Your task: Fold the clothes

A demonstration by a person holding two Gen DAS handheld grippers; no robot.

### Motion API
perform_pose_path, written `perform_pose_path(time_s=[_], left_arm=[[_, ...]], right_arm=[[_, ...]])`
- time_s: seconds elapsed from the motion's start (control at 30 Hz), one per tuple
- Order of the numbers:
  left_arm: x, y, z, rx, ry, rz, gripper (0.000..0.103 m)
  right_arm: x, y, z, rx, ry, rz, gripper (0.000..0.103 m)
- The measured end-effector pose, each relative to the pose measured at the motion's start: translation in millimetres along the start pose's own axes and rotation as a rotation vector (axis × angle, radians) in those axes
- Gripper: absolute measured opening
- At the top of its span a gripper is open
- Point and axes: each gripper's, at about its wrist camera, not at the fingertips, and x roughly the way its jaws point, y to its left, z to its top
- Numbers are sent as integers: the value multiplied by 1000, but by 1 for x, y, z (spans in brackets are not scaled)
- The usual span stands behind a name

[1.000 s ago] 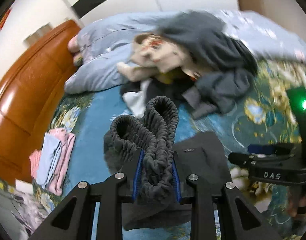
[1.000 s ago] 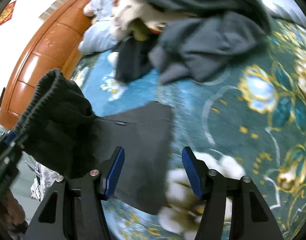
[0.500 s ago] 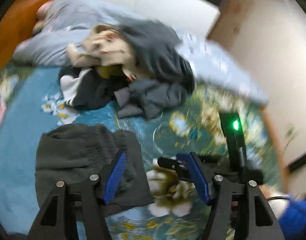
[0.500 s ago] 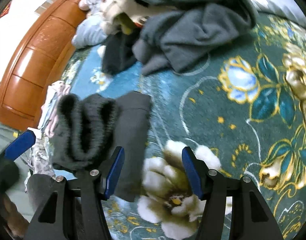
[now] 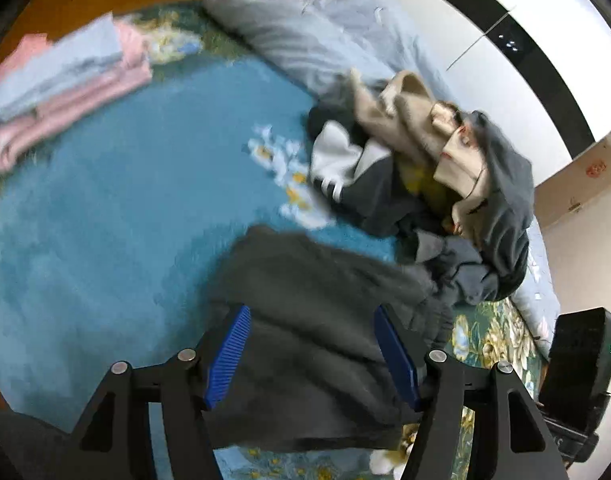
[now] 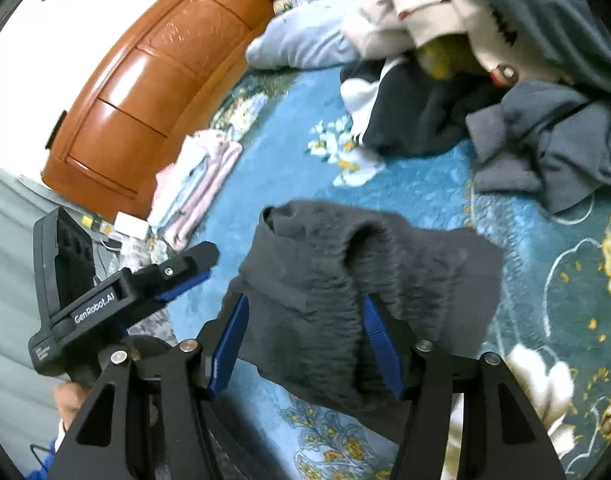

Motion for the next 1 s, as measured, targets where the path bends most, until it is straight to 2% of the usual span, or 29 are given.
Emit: perform_pose_path(time_s=[0.13, 0.17, 0.23, 0.33, 0.37, 0.5, 0.63, 0.7, 0.73, 0.77, 0.8, 0.87, 0.9, 1.0], left_arm=[[8, 13, -7, -7, 30, -7, 68], [8, 18, -8, -21, 32, -17, 68], [7, 35, -10, -102, 31, -60, 68], [8, 58, -11, -224, 26, -155, 68], [9, 61, -12, -242, 30, -167, 68], [21, 56, -11, -213, 65, -146, 68], [26, 51, -11, -166, 80, -115, 68], [27, 57, -11, -190, 81, -137, 68], [26, 60, -12, -209, 78, -155, 68], [26, 64, -12, -228, 76, -172, 68], [25, 67, -12, -244, 70, -198, 68], [20, 68, -13, -247, 57, -244, 68], [17, 67, -13, -238, 49, -277, 68], [6, 58, -14, -189, 20, -440, 70]], right_arm=[[12, 7, -8, -23, 22, -24, 61], [15, 7, -8, -28, 27, -26, 56], [20, -5, -3, 28, 30, -72, 52], [23, -15, 3, 124, -5, -101, 51], [21, -12, 4, 115, -18, -109, 51], [14, 1, 18, 37, -48, -157, 51], [32, 2, 19, 75, 24, -111, 52], [33, 5, 10, 77, 14, -106, 51], [31, 5, 7, 84, 1, -98, 44], [30, 2, 5, 103, -5, -111, 26], [28, -1, 4, 124, -10, -126, 23], [21, -4, 5, 160, -28, -105, 8], [10, -1, 8, 173, -51, -72, 8], [-32, 10, 15, 156, -133, -12, 7]])
